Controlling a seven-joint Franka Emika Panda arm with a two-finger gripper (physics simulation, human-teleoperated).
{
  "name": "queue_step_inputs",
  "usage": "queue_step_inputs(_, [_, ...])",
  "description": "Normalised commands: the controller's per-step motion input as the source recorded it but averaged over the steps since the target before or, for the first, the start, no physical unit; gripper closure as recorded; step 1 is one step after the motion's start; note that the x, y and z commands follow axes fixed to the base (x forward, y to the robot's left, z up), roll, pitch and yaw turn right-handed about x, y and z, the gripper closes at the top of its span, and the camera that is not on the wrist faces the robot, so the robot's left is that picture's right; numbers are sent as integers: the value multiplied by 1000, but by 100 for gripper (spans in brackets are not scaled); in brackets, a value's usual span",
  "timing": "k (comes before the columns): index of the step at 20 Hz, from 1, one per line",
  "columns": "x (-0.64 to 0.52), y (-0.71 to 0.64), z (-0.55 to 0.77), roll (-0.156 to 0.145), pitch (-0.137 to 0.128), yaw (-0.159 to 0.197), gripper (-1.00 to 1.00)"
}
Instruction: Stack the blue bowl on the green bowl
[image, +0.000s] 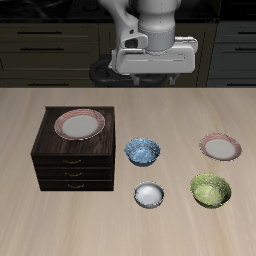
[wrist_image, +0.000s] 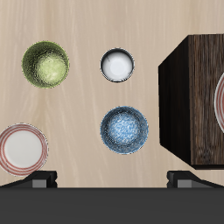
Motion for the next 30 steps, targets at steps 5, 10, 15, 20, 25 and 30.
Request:
queue_step_inputs(5, [72,-43,-277,-12,-13,-2,-100])
queue_step_inputs(10, [57,5,-357,-2,19,-13,-100])
queue_step_inputs(15, [9,114,-390,10,27,-26,-100])
queue_step_inputs(20, [21,133,-313,15,21,-17,-100])
queue_step_inputs(25, [2,88,-282,18,2,-6,-100])
queue_step_inputs(30, [-19,33,-314,2,-24,-11,-100])
